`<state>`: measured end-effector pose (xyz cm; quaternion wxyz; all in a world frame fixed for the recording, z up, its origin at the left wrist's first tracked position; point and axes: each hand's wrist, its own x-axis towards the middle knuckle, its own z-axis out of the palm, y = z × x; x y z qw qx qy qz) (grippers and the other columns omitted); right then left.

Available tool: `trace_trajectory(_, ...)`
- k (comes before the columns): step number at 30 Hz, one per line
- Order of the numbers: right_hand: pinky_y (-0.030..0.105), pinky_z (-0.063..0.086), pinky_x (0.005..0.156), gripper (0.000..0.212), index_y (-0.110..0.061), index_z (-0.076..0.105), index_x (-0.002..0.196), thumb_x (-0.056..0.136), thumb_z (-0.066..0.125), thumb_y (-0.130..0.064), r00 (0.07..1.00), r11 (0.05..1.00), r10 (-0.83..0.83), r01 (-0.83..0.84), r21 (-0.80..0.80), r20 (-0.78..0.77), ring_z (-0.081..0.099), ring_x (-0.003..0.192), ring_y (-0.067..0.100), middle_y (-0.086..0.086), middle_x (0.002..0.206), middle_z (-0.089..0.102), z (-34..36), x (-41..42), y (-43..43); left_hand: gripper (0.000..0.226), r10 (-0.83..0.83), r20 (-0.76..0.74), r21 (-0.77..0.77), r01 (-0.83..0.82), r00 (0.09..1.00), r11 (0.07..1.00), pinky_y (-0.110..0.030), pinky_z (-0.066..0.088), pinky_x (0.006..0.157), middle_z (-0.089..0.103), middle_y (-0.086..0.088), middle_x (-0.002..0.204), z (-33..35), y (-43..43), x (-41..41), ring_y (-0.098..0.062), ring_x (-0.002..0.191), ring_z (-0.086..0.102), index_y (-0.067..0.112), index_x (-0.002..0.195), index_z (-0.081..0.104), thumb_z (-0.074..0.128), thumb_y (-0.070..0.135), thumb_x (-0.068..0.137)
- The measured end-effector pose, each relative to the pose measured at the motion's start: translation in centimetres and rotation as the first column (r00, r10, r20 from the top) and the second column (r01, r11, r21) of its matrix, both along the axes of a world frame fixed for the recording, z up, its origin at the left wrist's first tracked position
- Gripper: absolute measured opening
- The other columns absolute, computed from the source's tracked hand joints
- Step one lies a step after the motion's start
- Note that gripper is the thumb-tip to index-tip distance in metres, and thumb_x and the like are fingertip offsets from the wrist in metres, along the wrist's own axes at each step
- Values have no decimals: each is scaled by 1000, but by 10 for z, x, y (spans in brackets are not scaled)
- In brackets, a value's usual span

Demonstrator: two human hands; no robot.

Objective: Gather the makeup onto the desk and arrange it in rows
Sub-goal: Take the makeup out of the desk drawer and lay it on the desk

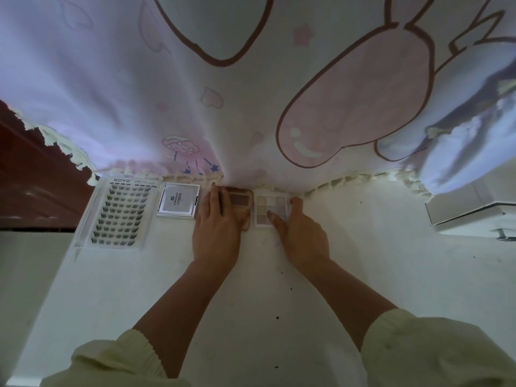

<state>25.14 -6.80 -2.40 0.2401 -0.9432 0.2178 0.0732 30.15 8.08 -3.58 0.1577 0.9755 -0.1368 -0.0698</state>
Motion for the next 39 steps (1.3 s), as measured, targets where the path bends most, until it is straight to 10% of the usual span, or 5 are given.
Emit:
trace_trajectory(9, 40, 49, 88, 57, -17, 26, 140, 98, 38, -54, 998, 985, -33, 24, 170, 47, 62, 104, 29, 12, 113, 64, 7, -39, -9, 57, -47, 79, -102, 55, 996, 993, -38, 11, 119, 16, -16, 159, 9, -4, -40, -30, 148, 10, 5, 151, 20, 21, 35, 103)
trace_trajectory(28, 18, 42, 64, 16, -15, 58, 108, 96, 56, -25, 985, 976, -43, 6, 217, 166, 56, 76, 12, -4, 91, 60, -4, -340, -107, 26, -173, -5, -313, 163, 985, 936, -32, 46, 92, 62, -8, 115, 4, -106, -349, -24, 110, 53, 10, 114, 63, 55, 10, 90)
trace_trajectory(39, 25, 37, 69, 16, -12, 56, 110, 97, 52, -21, 972, 992, -116, 126, 32, -206, 59, 92, 21, 3, 100, 56, -60, -450, -229, 38, -214, -519, -230, 106, 828, 967, -29, 44, 97, 39, -3, 137, -60, -201, -449, -18, 116, 49, 18, 136, 42, 44, 23, 99)
